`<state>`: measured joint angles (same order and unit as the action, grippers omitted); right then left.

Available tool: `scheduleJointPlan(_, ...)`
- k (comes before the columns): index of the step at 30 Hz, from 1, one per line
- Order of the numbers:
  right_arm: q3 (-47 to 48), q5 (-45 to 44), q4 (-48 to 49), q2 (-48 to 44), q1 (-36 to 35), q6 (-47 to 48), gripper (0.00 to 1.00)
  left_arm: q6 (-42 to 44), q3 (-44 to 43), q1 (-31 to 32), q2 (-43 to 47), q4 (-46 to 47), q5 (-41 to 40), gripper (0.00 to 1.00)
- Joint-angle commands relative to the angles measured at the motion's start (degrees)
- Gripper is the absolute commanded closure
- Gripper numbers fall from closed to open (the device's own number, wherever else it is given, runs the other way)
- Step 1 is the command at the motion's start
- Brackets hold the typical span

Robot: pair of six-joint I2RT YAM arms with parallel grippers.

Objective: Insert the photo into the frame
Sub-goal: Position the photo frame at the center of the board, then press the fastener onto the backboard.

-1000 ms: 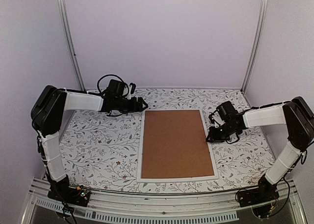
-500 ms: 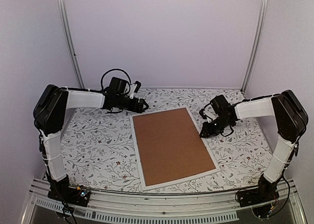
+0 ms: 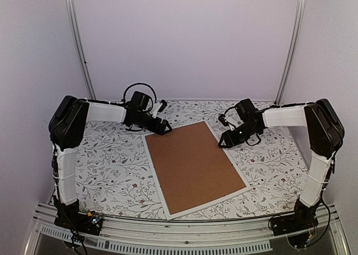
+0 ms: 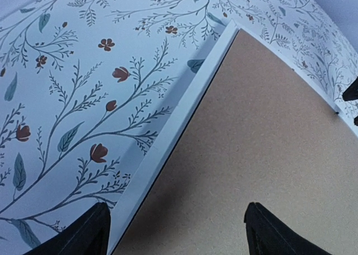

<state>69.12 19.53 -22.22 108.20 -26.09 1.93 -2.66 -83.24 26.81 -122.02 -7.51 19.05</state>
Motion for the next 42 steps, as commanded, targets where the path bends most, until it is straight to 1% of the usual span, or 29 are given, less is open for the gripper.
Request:
scheduleJointPlan(1,2.59,1.8,-1.45,1.06,0.1,0.88,0.49,2.53,-4.29,-0.86,-3.15,-2.76,1.43,0.15)
scheduleJointPlan(7,4.74,1.48,-3.44,1.91,0.24,0.53,0.48,3.95,-7.46,-0.88,-5.74,-4.85,3.5,0.15)
scheduleJointPlan(19,5.1,0.24,-4.02,2.43,0.68,0.39,0.47,3.69,-7.64,-0.73,-6.79,-5.43,6.55,0.17)
scheduleJointPlan(35,3.59,-0.6,-3.48,1.28,0.72,-0.7,0.47,4.5,-8.74,0.34,-9.25,-7.88,5.49,0.22)
scheduleJointPlan(38,3.42,-1.03,-3.49,1.34,0.91,-1.57,0.47,4.67,-8.11,0.51,-8.81,-7.85,5.94,0.23)
scheduleJointPlan(42,3.56,-1.88,-4.11,2.41,2.15,-5.3,0.47,5.0,-7.01,0.59,-8.07,-7.14,7.25,0.24)
